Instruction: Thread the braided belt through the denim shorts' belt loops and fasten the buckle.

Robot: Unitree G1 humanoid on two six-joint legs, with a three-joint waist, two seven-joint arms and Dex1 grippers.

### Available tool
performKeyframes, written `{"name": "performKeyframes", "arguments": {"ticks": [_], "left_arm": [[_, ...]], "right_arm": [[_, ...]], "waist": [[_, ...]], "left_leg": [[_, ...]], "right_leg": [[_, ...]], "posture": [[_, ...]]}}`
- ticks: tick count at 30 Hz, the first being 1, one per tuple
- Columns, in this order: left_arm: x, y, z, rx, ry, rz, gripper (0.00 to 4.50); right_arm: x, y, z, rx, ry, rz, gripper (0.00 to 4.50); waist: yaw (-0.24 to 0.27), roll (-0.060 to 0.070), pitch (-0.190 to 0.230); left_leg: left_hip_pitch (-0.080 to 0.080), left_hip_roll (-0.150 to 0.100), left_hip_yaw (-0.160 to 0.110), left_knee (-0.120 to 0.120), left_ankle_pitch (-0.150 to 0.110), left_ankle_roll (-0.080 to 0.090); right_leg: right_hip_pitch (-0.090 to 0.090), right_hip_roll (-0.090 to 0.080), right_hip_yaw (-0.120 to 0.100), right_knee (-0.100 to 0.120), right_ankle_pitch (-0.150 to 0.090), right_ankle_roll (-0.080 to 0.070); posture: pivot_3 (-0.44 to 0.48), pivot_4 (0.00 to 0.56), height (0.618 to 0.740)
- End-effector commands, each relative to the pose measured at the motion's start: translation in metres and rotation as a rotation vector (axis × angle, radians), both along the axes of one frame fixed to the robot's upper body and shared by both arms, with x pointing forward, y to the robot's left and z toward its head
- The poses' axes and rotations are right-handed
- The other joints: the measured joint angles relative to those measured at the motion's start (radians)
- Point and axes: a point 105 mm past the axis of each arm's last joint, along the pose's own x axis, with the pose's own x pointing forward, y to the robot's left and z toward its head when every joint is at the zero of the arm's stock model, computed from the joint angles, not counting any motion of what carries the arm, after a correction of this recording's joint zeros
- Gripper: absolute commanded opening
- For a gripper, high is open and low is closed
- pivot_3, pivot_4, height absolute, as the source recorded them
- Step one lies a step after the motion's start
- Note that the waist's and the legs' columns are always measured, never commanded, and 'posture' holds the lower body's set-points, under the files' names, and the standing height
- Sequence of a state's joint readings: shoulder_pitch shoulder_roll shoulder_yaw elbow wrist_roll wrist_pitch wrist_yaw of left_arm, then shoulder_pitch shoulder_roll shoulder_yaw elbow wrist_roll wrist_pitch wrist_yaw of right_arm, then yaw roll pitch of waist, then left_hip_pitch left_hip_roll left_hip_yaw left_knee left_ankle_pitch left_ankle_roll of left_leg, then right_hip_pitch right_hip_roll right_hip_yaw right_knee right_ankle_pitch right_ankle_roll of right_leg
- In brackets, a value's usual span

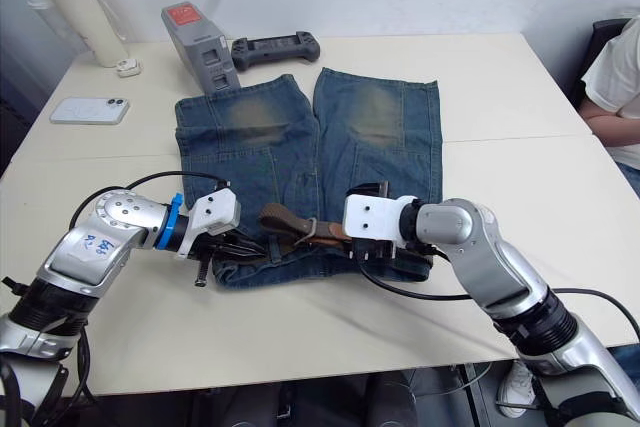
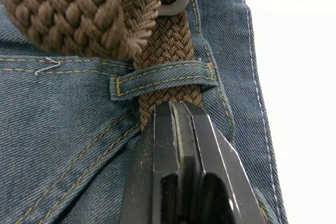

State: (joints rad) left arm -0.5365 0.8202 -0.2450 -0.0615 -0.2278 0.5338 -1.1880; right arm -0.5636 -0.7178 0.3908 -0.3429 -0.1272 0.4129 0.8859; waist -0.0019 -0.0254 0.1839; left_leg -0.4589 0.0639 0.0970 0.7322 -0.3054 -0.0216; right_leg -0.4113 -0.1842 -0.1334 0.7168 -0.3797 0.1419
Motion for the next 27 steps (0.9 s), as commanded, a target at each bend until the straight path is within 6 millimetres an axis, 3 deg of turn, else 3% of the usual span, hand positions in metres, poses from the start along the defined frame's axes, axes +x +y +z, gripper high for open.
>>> {"name": "performKeyframes", "arguments": {"ticks": [1,4,11,16,22,27], "left_arm": [[-0.003,0.006,-0.015,0.035,0.053,0.023,0.08],[-0.002,0.006,-0.014,0.035,0.052,0.022,0.0],[0.002,0.009,-0.011,0.05,0.038,0.02,0.0],[0.002,0.015,-0.011,0.061,0.037,0.034,0.0],[-0.004,0.021,-0.018,0.097,0.061,0.029,0.0],[0.006,0.028,-0.015,0.131,0.036,0.028,0.0]], "right_arm": [[-0.001,0.0,0.012,0.022,-0.048,0.001,4.5],[-0.003,0.004,0.012,0.032,-0.05,0.014,3.62],[-0.01,0.015,0.006,0.048,-0.044,0.043,0.15],[-0.009,0.012,0.012,0.052,-0.087,0.036,0.04],[-0.018,-0.016,0.029,-0.067,-0.173,0.069,0.04],[-0.026,-0.037,0.044,-0.097,-0.185,0.054,0.04]], "waist": [[0.0,0.0,0.0],[0.0,0.0,0.0],[0.0,0.0,0.0],[-0.001,0.0,0.0],[0.0,0.0,0.0],[-0.001,0.001,0.0]], "left_leg": [[0.0,0.0,0.0,0.0,0.0,0.0],[0.0,0.0,0.0,0.0,0.0,0.0],[0.0,0.0,0.0,0.0,0.0,0.0],[0.0,0.0,0.0,0.0,0.0,0.0],[0.0,0.0,0.0,0.0,0.0,0.0],[0.001,0.001,0.001,-0.001,0.0,0.0]], "right_leg": [[0.0,0.0,0.0,0.0,0.0,0.0],[0.0,0.0,0.0,0.0,0.0,0.0],[0.0,0.0,0.0,0.0,0.0,0.0],[0.0,0.0,0.0,0.0,0.0,0.0],[0.0,0.0,0.0,0.0,0.0,0.0],[0.0,0.0,0.0,0.001,-0.001,-0.001]], "posture": [[0.0,0.15,0.664],[0.0,0.15,0.664],[0.0,0.15,0.664],[0.0,0.15,0.664],[0.0,0.15,0.664],[0.0,0.15,0.664]]}}
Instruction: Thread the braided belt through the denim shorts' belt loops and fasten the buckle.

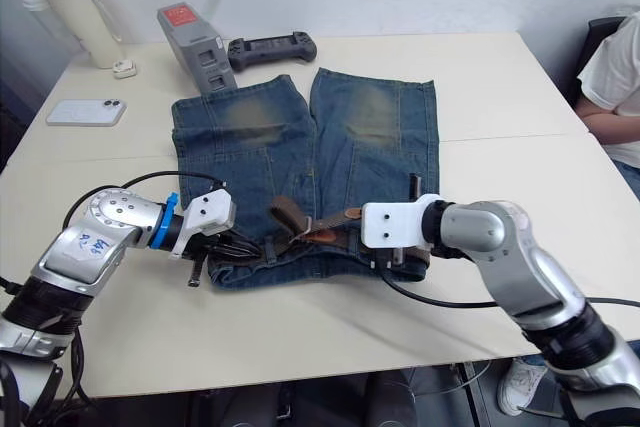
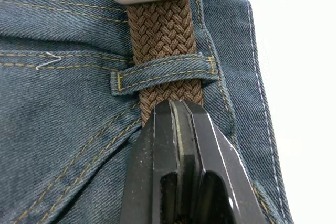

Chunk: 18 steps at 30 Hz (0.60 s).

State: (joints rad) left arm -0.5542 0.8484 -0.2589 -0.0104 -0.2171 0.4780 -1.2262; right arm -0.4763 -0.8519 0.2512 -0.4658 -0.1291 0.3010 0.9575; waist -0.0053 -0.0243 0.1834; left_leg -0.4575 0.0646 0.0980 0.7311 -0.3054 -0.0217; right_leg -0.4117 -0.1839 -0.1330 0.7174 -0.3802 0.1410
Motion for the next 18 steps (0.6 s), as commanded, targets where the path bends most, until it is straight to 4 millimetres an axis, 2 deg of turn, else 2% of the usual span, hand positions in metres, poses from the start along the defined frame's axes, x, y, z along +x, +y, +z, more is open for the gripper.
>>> {"name": "performKeyframes", "arguments": {"ticks": [1,10,14,18], "left_arm": [[0.006,0.02,-0.015,0.103,0.033,0.046,0.0],[0.012,0.022,-0.016,0.13,0.057,-0.004,0.0],[0.013,0.026,-0.015,0.14,0.069,-0.01,0.0],[0.012,0.029,-0.013,0.132,0.09,-0.015,0.0]], "right_arm": [[-0.008,-0.014,0.023,-0.009,-0.065,0.005,0.04],[-0.03,-0.069,0.014,-0.104,-0.019,-0.126,0.04],[-0.04,-0.085,0.004,-0.131,0.007,-0.171,0.04],[-0.04,-0.097,-0.004,-0.138,0.006,-0.209,0.04]], "waist": [[0.004,0.0,0.0],[0.007,0.0,0.0],[0.005,0.0,-0.001],[0.003,0.001,-0.001]], "left_leg": [[0.0,0.0,0.0,0.0,0.0,0.0],[0.001,0.0,0.0,0.001,0.0,0.0],[0.001,0.0,0.0,0.001,0.0,0.0],[0.002,0.0,0.0,0.001,0.0,0.0]], "right_leg": [[0.0,0.0,0.0,0.0,0.0,0.0],[0.002,0.0,0.0,-0.001,0.0,0.0],[0.002,0.0,0.0,-0.001,0.0,0.0],[0.002,0.0,0.0,-0.002,0.0,0.0]], "posture": [[0.0,0.15,0.664],[0.0,0.15,0.664],[0.0,0.15,0.664],[0.0,0.15,0.664]]}}
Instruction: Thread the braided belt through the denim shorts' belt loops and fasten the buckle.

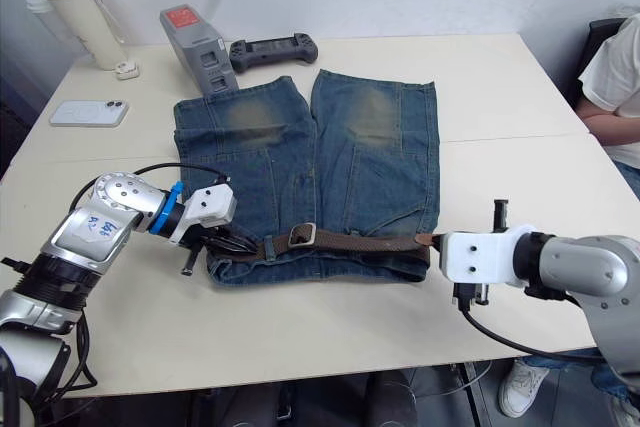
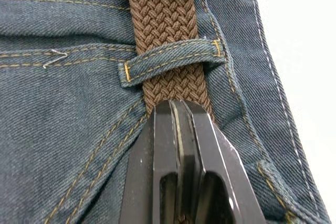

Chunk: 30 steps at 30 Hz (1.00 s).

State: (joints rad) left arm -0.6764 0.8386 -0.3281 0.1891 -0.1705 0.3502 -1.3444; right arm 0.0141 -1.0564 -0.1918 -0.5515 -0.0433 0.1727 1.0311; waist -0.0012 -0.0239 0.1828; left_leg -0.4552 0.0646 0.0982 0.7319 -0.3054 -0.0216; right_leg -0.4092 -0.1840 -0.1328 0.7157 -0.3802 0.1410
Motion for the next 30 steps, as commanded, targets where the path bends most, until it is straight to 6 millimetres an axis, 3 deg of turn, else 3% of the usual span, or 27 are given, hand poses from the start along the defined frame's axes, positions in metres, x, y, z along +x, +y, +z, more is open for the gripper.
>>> {"name": "performKeyframes", "arguments": {"ticks": [1,13,17,18,20,22,26,28,30], "left_arm": [[-0.002,0.022,-0.013,0.08,0.062,0.061,0.0],[-0.012,0.026,-0.005,0.033,0.118,0.059,0.0],[-0.012,0.025,0.004,-0.007,0.124,0.088,0.0],[-0.01,0.023,0.008,-0.032,0.12,0.101,0.0],[-0.008,0.018,0.017,-0.091,0.134,0.121,0.0],[-0.007,0.014,0.025,-0.145,0.152,0.131,0.0],[-0.008,0.019,0.056,-0.212,0.137,0.154,1.43],[-0.016,0.023,0.071,-0.259,0.164,0.16,2.29],[-0.023,0.025,0.081,-0.309,0.189,0.172,3.16]], "right_arm": [[0.005,-0.012,0.008,-0.041,-0.076,-0.031,0.04],[0.018,-0.025,0.001,-0.038,-0.123,-0.06,0.04],[0.018,-0.024,0.009,0.074,-0.118,-0.077,0.04],[0.018,-0.025,0.013,0.097,-0.123,-0.083,0.76],[0.017,-0.025,0.019,0.131,-0.116,-0.081,1.48],[0.016,-0.026,0.023,0.149,-0.11,-0.08,2.51],[0.015,-0.014,0.053,0.261,-0.069,-0.047,4.48],[0.014,-0.013,0.063,0.442,0.01,-0.085,4.5],[0.01,-0.015,0.061,0.487,0.08,-0.106,4.5]], "waist": [[-0.002,0.0,0.0],[0.0,0.0,0.0],[0.001,0.0,0.0],[0.001,0.0,0.0],[0.002,0.0,0.0],[0.002,0.0,0.0],[0.001,0.0,0.0],[0.001,0.0,0.0],[0.001,0.0,0.0]], "left_leg": [[0.0,0.0,0.0,0.0,0.0,0.0],[0.0,0.0,0.0,0.0,0.0,0.0],[-0.001,0.0,0.0,0.0,0.0,0.0],[-0.001,0.0,0.0,0.0,0.0,0.0],[-0.002,0.0,-0.001,0.001,0.0,0.0],[-0.002,0.0,-0.001,0.001,0.0,0.0],[-0.003,0.0,-0.002,0.002,0.0,0.0],[-0.003,0.0,-0.002,0.002,0.0,0.0],[-0.003,0.0,-0.003,0.001,0.0,0.0]], "right_leg": [[0.0,0.0,0.0,0.0,0.0,0.0],[0.0,0.0,0.0,0.0,0.0,0.0],[0.0,0.0,0.0,0.0,0.0,0.0],[0.0,0.0,0.0,0.0,0.0,0.0],[0.0,0.0,0.0,0.0,0.0,0.0],[0.0,0.0,-0.001,0.001,0.0,0.0],[-0.001,0.0,-0.001,0.001,0.0,0.0],[-0.001,0.0,-0.001,0.002,0.0,0.0],[0.0,0.0,-0.002,0.001,0.0,0.0]], "posture": [[0.0,0.15,0.664],[0.0,0.15,0.664],[0.0,0.15,0.664],[0.0,0.15,0.664],[0.0,0.15,0.664],[0.0,0.15,0.664],[0.0,0.15,0.664],[0.0,0.15,0.664],[0.0,0.15,0.664]]}}
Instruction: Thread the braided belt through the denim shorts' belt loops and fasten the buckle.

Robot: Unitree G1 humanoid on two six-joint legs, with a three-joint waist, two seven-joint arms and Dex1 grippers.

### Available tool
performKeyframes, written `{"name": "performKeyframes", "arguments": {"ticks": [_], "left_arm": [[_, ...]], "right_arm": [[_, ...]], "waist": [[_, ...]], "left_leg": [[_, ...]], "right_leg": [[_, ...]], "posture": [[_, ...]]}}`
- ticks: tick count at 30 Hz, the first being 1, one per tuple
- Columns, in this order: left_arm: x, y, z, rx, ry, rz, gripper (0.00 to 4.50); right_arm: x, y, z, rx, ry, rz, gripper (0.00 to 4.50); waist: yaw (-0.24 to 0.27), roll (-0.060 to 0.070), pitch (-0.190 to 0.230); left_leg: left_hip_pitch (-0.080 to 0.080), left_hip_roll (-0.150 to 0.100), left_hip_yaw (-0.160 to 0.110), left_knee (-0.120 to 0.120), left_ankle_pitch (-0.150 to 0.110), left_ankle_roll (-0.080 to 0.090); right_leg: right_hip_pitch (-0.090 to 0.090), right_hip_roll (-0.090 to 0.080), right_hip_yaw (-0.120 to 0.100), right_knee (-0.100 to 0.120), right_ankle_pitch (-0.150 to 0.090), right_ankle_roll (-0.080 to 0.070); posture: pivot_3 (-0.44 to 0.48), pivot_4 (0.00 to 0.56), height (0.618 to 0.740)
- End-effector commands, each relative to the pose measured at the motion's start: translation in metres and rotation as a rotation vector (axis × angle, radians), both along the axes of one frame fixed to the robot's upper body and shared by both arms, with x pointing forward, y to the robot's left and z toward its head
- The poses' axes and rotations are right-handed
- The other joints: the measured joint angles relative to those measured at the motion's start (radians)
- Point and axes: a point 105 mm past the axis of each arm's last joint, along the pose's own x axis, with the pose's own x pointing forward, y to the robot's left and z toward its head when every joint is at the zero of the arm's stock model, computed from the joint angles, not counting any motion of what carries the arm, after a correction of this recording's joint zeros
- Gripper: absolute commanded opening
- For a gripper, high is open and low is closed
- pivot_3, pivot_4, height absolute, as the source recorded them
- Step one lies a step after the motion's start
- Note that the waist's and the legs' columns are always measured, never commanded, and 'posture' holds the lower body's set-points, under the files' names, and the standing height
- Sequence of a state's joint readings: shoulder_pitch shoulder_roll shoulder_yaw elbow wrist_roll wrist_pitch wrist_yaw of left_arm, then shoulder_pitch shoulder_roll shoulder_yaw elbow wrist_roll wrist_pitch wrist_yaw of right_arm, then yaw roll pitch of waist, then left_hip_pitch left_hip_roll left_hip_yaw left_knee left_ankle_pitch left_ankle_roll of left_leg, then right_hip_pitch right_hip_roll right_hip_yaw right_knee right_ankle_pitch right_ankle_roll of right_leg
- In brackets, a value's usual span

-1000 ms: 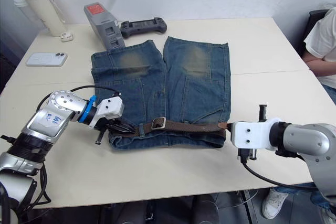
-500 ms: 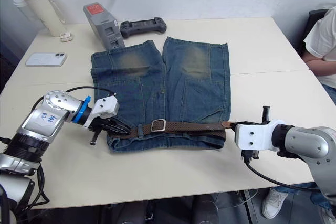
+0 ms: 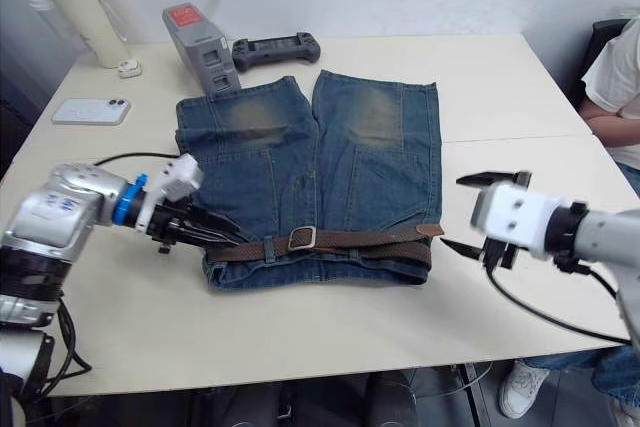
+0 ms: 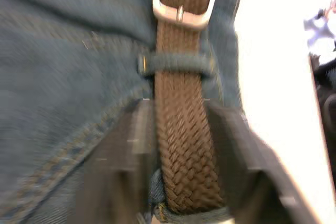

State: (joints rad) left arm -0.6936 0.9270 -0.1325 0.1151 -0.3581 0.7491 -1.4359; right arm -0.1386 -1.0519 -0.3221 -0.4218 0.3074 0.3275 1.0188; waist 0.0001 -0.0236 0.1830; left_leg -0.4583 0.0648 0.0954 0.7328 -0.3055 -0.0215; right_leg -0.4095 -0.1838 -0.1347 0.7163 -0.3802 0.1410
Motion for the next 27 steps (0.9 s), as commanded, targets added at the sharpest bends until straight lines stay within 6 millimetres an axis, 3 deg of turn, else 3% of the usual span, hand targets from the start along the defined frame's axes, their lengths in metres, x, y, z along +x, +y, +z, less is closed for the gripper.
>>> {"name": "performKeyframes", "arguments": {"ticks": [1,3,7,10,12,16,19,27], "left_arm": [[-0.014,0.005,0.031,-0.109,0.002,0.012,3.65],[-0.023,0.016,0.037,-0.172,0.014,0.074,4.45],[-0.032,0.024,0.046,-0.26,-0.015,0.162,4.45],[-0.038,0.036,0.041,-0.33,-0.085,0.3,4.45],[-0.045,0.045,0.024,-0.357,-0.125,0.39,4.45],[-0.047,0.077,-0.04,-0.163,-0.212,0.705,4.45],[-0.047,0.08,-0.046,-0.211,-0.323,0.748,4.45],[-0.05,0.057,-0.057,-0.273,-0.32,0.691,4.45]], "right_arm": [[-0.01,-0.001,0.005,0.132,0.119,-0.008,4.5],[-0.016,0.003,0.002,0.27,0.237,-0.01,4.5],[-0.015,0.003,0.009,0.437,0.274,-0.036,4.5],[-0.009,-0.011,0.005,0.589,0.282,-0.106,4.5],[-0.005,-0.025,-0.004,0.664,0.249,-0.177,4.5],[-0.003,-0.039,-0.027,0.687,0.179,-0.285,4.5],[-0.003,-0.034,-0.033,0.758,0.193,-0.293,4.5],[-0.002,-0.027,-0.045,0.706,0.173,-0.301,4.5]], "waist": [[0.0,0.0,0.0],[0.0,0.0,0.0],[0.0,0.0,0.0],[0.002,0.0,0.0],[0.003,0.0,0.0],[0.002,0.0,0.0],[0.01,-0.001,0.0],[0.023,0.0,-0.001]], "left_leg": [[0.0,0.0,0.0,-0.001,0.0,0.0],[0.001,0.0,0.0,-0.001,0.0,0.0],[0.001,0.0,0.0,0.0,0.0,0.0],[0.001,0.0,0.0,0.0,0.0,0.001],[0.001,0.0,-0.001,0.0,-0.001,0.001],[0.002,-0.001,0.001,-0.002,-0.001,0.001],[0.001,-0.001,0.001,0.0,-0.001,0.001],[0.002,-0.001,0.001,0.002,-0.001,0.001]], "right_leg": [[0.0,0.0,0.0,-0.001,0.0,0.0],[0.001,0.0,0.0,-0.001,0.0,0.0],[0.001,0.0,0.0,0.0,0.0,0.0],[0.001,0.0,0.0,-0.001,0.0,0.0],[0.002,-0.001,0.001,-0.001,0.0,0.0],[0.002,-0.001,0.001,-0.002,0.0,0.0],[0.001,-0.001,0.002,-0.002,0.0,0.0],[0.0,-0.001,0.002,-0.002,0.001,-0.001]], "posture": [[0.0,0.15,0.664],[0.0,0.15,0.664],[0.0,0.15,0.664],[0.0,0.15,0.664],[0.0,0.15,0.664],[0.0,0.15,0.664],[0.0,0.15,0.664],[0.0,0.15,0.664]]}}
